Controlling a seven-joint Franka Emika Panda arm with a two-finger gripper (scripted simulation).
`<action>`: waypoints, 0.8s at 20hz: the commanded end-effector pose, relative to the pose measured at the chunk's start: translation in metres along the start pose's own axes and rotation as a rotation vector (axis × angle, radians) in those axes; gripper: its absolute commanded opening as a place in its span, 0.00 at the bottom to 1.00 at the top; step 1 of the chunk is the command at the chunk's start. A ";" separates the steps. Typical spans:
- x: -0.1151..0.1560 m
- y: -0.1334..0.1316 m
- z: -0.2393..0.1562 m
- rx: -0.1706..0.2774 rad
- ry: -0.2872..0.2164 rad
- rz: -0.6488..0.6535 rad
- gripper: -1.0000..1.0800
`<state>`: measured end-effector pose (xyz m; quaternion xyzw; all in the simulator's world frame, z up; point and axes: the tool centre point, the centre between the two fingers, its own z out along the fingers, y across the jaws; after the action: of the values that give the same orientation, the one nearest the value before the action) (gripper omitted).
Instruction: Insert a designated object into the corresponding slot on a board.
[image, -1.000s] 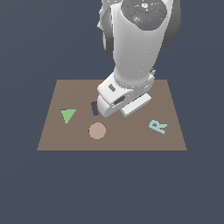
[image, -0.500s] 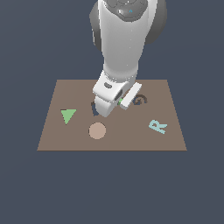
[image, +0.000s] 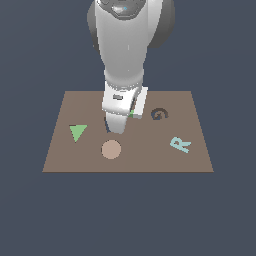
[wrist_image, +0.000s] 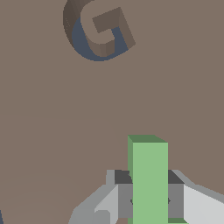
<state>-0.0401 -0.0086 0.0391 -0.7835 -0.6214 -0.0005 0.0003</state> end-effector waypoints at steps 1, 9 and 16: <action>-0.008 0.001 -0.001 0.000 0.000 -0.088 0.00; -0.027 0.008 -0.001 0.000 0.000 -0.305 0.00; -0.036 0.014 -0.002 0.000 0.000 -0.429 0.00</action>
<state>-0.0353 -0.0454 0.0404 -0.6431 -0.7658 -0.0003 0.0002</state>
